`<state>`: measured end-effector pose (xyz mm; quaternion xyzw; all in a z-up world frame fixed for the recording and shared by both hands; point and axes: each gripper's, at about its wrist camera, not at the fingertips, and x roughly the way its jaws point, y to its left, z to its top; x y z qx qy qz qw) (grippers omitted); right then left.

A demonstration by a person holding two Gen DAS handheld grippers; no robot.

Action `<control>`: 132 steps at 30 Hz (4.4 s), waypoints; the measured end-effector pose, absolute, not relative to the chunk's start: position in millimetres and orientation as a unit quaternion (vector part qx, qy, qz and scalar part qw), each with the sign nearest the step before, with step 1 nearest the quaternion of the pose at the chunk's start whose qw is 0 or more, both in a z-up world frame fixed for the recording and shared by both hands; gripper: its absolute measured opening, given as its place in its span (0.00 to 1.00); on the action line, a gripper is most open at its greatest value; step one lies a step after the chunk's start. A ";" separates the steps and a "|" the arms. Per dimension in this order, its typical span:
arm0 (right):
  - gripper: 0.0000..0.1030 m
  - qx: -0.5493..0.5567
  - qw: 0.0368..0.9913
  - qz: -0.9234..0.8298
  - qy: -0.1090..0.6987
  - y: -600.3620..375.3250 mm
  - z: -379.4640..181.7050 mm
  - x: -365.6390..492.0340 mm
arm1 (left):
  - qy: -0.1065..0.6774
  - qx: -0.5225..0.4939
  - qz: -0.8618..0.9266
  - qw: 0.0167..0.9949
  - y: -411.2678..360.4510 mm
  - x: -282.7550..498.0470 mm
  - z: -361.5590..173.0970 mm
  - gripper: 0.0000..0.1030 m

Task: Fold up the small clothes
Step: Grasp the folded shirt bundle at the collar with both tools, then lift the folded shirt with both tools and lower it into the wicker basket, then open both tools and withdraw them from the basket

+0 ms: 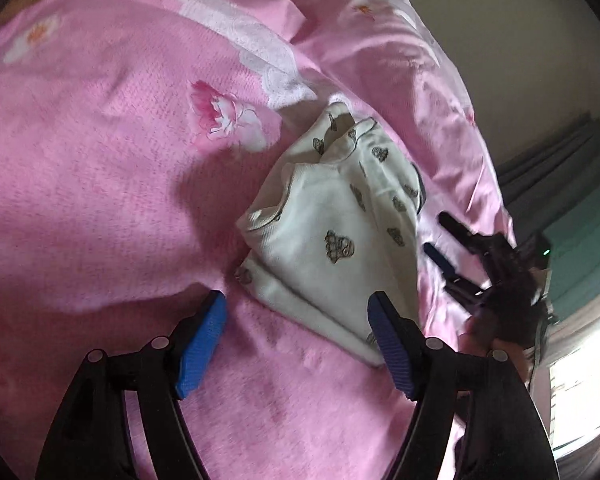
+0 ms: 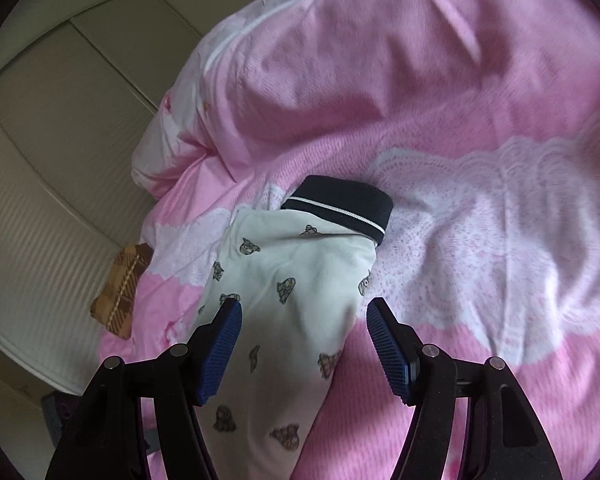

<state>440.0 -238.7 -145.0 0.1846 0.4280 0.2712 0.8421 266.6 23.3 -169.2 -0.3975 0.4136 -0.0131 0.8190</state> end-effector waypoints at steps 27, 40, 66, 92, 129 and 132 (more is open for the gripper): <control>0.28 0.283 0.763 0.341 0.471 -213.6 -201.8 502.8 | 0.368 -0.474 -0.020 0.800 18.2 301.6 -198.0 0.23; 0.15 0.271 0.797 0.340 0.420 -204.1 -126.6 460.4 | 0.362 -0.428 -0.043 0.827 33.1 279.9 -141.7 0.18; 0.15 0.237 0.727 0.502 0.403 250.5 -26.7 463.7 | 0.281 -0.324 0.086 0.899 421.6 211.2 20.9 0.18; 0.45 -0.013 0.846 0.349 0.403 306.3 -112.4 466.7 | 0.337 -0.186 0.224 0.895 451.9 196.7 -47.4 0.64; 0.80 -0.046 0.976 0.010 0.212 -193.0 18.0 -27.4 | 0.279 0.035 0.037 0.959 -16.1 6.3 51.2 0.98; 0.80 -0.045 0.977 -0.001 0.209 -199.0 17.9 -40.7 | 0.276 0.030 0.041 0.960 -21.5 -1.5 53.4 1.00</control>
